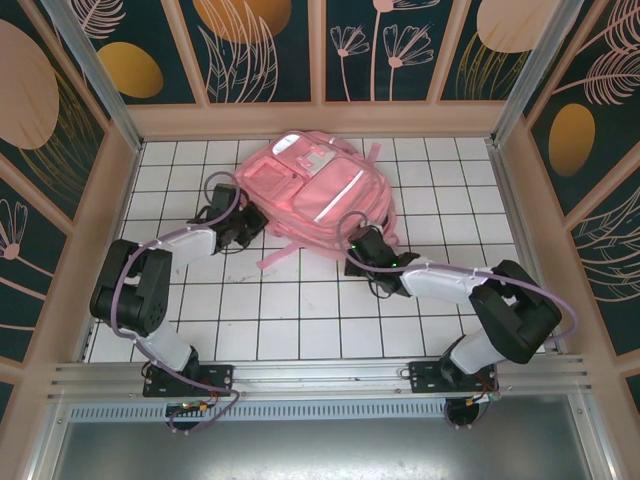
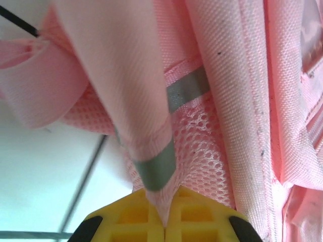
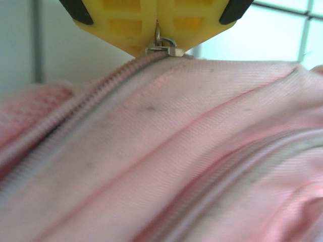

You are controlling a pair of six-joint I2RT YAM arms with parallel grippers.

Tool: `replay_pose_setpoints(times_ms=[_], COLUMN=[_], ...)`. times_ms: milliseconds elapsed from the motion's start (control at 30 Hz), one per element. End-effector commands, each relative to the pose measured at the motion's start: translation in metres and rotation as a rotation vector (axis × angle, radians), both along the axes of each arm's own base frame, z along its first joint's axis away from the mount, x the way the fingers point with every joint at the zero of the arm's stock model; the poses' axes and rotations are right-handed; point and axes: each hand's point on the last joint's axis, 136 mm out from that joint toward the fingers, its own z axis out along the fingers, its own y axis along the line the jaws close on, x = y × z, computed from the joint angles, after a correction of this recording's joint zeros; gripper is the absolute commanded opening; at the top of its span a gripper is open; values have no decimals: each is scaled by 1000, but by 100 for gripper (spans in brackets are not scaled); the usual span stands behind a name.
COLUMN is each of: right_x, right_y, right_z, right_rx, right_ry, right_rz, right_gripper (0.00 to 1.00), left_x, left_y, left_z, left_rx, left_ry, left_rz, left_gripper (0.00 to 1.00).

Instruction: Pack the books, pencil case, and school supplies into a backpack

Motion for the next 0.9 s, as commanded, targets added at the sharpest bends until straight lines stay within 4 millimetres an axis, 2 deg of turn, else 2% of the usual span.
replay_pose_setpoints(times_ms=[0,100,133,300,533,667,867], right_x=[-4,-6,-7,-9,-7,-7,-10], right_y=[36,64,71,92,95,96,95], right_z=[7,14,14,16,17,17,19], right_rx=[4,37,40,48,47,51,54], right_ry=[8,5,6,5,1,2,2], right_rz=[97,152,166,212,220,223,220], right_gripper=[0,0,0,0,0,0,0], left_x=[9,-2,-8,-43,-90,-95,-74], left_y=[28,20,18,-2,-71,-90,-105], left_z=[22,29,30,34,22,6,5], left_rx=[89,23,-1,-77,-208,-203,-200], left_ry=[-67,-63,-54,-33,25,57,20], left_rz=[40,24,25,1,-92,-113,-120], left_gripper=[9,37,39,42,38,39,43])
